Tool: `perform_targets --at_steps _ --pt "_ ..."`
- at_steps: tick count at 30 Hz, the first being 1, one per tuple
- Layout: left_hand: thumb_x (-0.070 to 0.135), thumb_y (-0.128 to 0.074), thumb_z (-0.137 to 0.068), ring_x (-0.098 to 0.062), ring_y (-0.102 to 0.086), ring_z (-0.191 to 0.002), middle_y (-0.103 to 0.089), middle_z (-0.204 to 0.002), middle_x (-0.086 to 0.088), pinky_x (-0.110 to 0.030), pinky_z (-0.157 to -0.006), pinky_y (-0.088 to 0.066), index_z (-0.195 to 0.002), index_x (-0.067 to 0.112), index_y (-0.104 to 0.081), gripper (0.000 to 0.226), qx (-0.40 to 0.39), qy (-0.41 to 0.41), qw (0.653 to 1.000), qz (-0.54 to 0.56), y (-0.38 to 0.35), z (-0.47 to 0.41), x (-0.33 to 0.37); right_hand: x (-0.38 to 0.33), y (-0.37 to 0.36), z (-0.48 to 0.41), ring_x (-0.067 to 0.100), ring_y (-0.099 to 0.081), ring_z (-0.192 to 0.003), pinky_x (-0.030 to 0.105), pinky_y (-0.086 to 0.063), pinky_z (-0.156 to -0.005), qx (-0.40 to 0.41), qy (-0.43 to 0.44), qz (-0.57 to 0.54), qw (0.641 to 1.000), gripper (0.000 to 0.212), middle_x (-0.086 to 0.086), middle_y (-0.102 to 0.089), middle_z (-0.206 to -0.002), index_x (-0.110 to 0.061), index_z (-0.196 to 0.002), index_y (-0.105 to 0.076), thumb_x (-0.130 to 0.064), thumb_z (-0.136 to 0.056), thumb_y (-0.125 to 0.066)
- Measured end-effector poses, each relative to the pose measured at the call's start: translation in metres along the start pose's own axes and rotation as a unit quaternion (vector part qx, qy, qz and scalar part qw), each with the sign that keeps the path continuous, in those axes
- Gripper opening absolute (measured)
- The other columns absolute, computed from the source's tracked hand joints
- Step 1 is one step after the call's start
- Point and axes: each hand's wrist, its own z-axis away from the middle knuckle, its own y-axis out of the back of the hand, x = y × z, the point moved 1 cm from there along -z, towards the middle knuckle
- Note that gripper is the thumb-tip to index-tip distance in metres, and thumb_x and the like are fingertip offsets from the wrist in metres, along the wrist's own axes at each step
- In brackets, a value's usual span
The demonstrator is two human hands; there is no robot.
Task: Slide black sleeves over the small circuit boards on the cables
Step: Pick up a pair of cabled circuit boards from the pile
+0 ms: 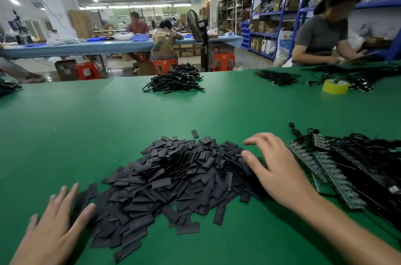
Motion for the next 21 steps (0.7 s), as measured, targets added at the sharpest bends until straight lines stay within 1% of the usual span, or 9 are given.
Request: perform_targets --at_steps 2,5,8,11,14,16,18,19,21 --pt "0.075 -0.026 -0.088 -0.007 -0.005 -0.152 -0.005 -0.168 0.005 -0.046 -0.126 -0.007 -0.156 0.039 -0.003 0.08 -0.026 -0.029 0.999 0.016 -0.006 -0.007 0.023 0.003 -0.02 -0.017 0.01 -0.034 -0.142 0.039 -0.027 -0.118 -0.08 -0.056 0.027 0.995 0.061 -0.011 -0.042 -0.148 -0.034 -0.141 -0.05 -0.068 -0.098 -0.024" --pt "0.066 -0.031 -0.09 -0.001 -0.004 -0.15 -0.01 -0.168 0.007 -0.035 -0.126 -0.005 -0.16 0.033 -0.014 0.079 -0.052 -0.069 0.994 0.069 -0.018 -0.017 0.071 0.012 -0.05 -0.03 0.014 -0.021 -0.153 0.047 -0.015 -0.126 -0.123 -0.096 0.048 0.987 0.077 -0.003 -0.031 -0.164 -0.037 -0.149 -0.044 -0.079 -0.09 -0.016" --pt "0.07 -0.033 -0.087 -0.001 -0.009 -0.151 -0.017 -0.166 0.009 -0.029 -0.124 -0.009 -0.158 0.034 -0.023 0.081 -0.075 -0.081 0.986 0.125 -0.029 -0.023 0.108 0.023 -0.063 -0.028 0.017 -0.024 -0.153 0.05 -0.015 -0.126 -0.129 -0.116 0.032 0.984 0.09 -0.003 -0.028 -0.166 -0.041 -0.148 -0.045 -0.088 -0.081 -0.009" --pt "0.071 -0.035 -0.086 0.001 -0.014 -0.149 -0.025 -0.162 0.014 -0.029 -0.123 -0.014 -0.157 0.038 -0.023 0.079 -0.115 -0.106 0.975 0.157 -0.034 -0.025 0.135 0.025 -0.068 -0.028 0.014 -0.031 -0.15 0.048 -0.017 -0.125 -0.141 -0.11 0.035 0.983 0.087 -0.005 -0.038 -0.162 -0.041 -0.146 -0.048 -0.088 -0.083 -0.01" --pt "0.072 -0.04 -0.085 0.004 -0.005 -0.146 -0.02 -0.162 0.014 -0.034 -0.125 -0.003 -0.157 0.037 -0.026 0.081 -0.135 -0.127 0.966 0.178 -0.039 -0.029 0.157 0.027 -0.069 -0.027 0.011 -0.033 -0.148 0.045 -0.018 -0.125 -0.134 -0.1 0.044 0.985 0.08 -0.006 -0.043 -0.158 -0.038 -0.146 -0.049 -0.082 -0.089 -0.014" --pt "0.078 -0.046 -0.086 -0.004 -0.006 -0.152 -0.021 -0.165 0.006 -0.047 -0.127 -0.006 -0.156 0.031 -0.033 0.085 -0.106 -0.122 0.972 0.169 -0.034 -0.039 0.169 0.027 -0.068 -0.026 0.011 -0.034 -0.148 0.043 -0.016 -0.126 -0.134 -0.095 0.035 0.986 0.076 -0.006 -0.044 -0.158 -0.036 -0.147 -0.049 -0.079 -0.093 -0.017" --pt "0.08 -0.042 -0.083 -0.014 -0.011 -0.155 -0.024 -0.166 -0.001 -0.052 -0.125 -0.01 -0.154 0.026 -0.037 0.09 -0.05 -0.148 0.984 0.084 -0.022 -0.049 0.185 0.025 -0.067 -0.025 0.01 -0.034 -0.148 0.042 -0.011 -0.127 -0.114 -0.082 0.031 0.99 0.075 -0.006 -0.045 -0.157 -0.035 -0.146 -0.051 -0.077 -0.094 -0.018" --pt "0.079 -0.041 -0.084 -0.016 -0.015 -0.154 -0.027 -0.164 -0.003 -0.05 -0.125 -0.012 -0.154 0.023 -0.038 0.09 -0.014 -0.189 0.981 0.039 -0.016 -0.053 0.196 0.025 -0.066 -0.026 0.009 -0.035 -0.147 0.041 -0.01 -0.128 -0.093 -0.074 0.026 0.993 0.072 -0.006 -0.048 -0.155 -0.034 -0.144 -0.053 -0.075 -0.096 -0.02" --pt "0.071 -0.046 -0.09 -0.019 -0.031 -0.148 -0.041 -0.156 -0.004 -0.041 -0.121 -0.024 -0.151 0.019 -0.042 0.08 0.029 -0.293 0.955 0.022 -0.01 -0.051 0.229 0.022 -0.06 -0.026 0.009 -0.044 -0.14 0.04 -0.011 -0.128 -0.027 -0.05 0.026 0.998 0.061 -0.008 -0.06 -0.143 -0.031 -0.134 -0.061 -0.068 -0.1 -0.026"
